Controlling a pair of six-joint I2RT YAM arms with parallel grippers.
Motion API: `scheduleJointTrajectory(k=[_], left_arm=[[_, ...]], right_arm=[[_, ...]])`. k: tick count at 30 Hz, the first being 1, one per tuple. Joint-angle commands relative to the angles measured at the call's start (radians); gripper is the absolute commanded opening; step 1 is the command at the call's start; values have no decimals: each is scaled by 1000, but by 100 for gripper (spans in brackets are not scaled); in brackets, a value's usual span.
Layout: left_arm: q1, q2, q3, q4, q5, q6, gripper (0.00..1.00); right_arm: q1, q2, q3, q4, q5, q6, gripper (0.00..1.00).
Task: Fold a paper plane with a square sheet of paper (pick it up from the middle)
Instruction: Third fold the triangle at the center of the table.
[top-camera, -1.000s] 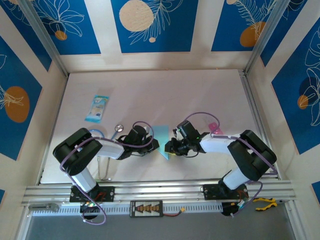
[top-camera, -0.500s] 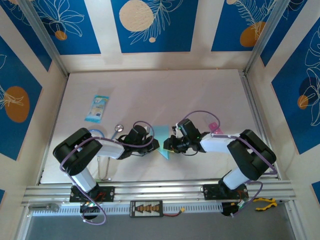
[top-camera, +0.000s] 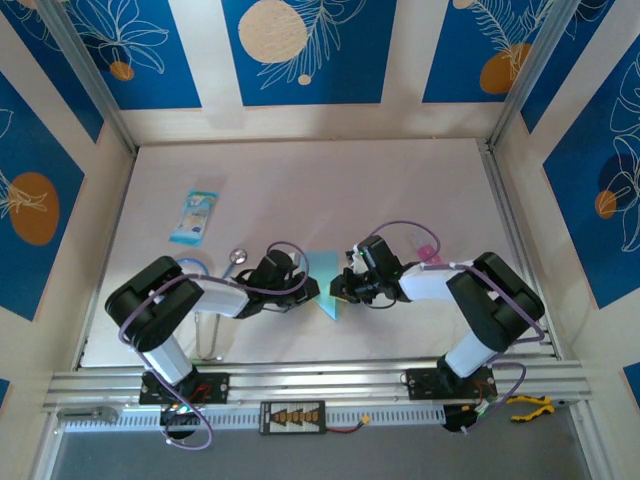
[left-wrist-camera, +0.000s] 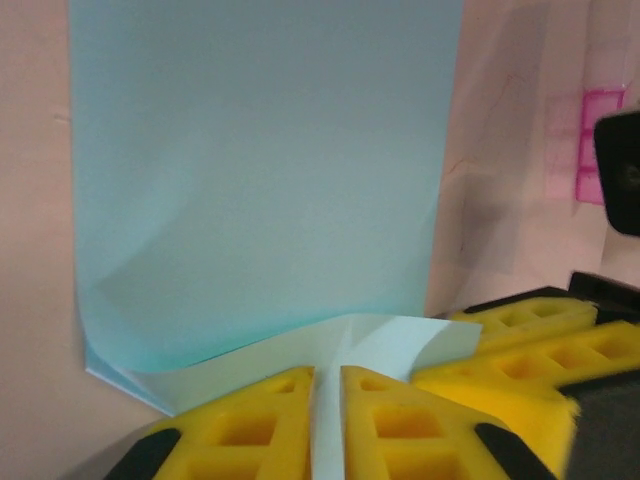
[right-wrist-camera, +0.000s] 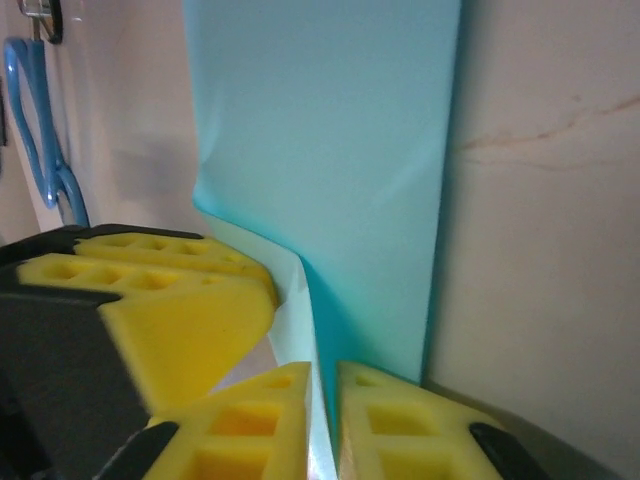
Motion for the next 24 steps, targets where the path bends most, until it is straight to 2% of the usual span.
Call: scheduleJointTrajectory(k=[1, 7, 11, 15, 24], left_arm=[[3, -49, 41, -64, 18, 57, 19], [53, -85, 192, -281, 26, 204, 26], [96, 3, 308, -360, 90, 264, 26], [104, 117, 437, -433, 149, 315, 22], [104, 259, 536, -548, 130, 378, 18]], right_arm=[[-6, 21, 14, 2, -21, -20, 9], [-4, 35, 1, 19, -24, -22, 3], [-3, 42, -1, 29, -24, -18, 2], [-1, 43, 2, 26, -23, -17, 2], [-1, 39, 13, 9, -29, -37, 2]])
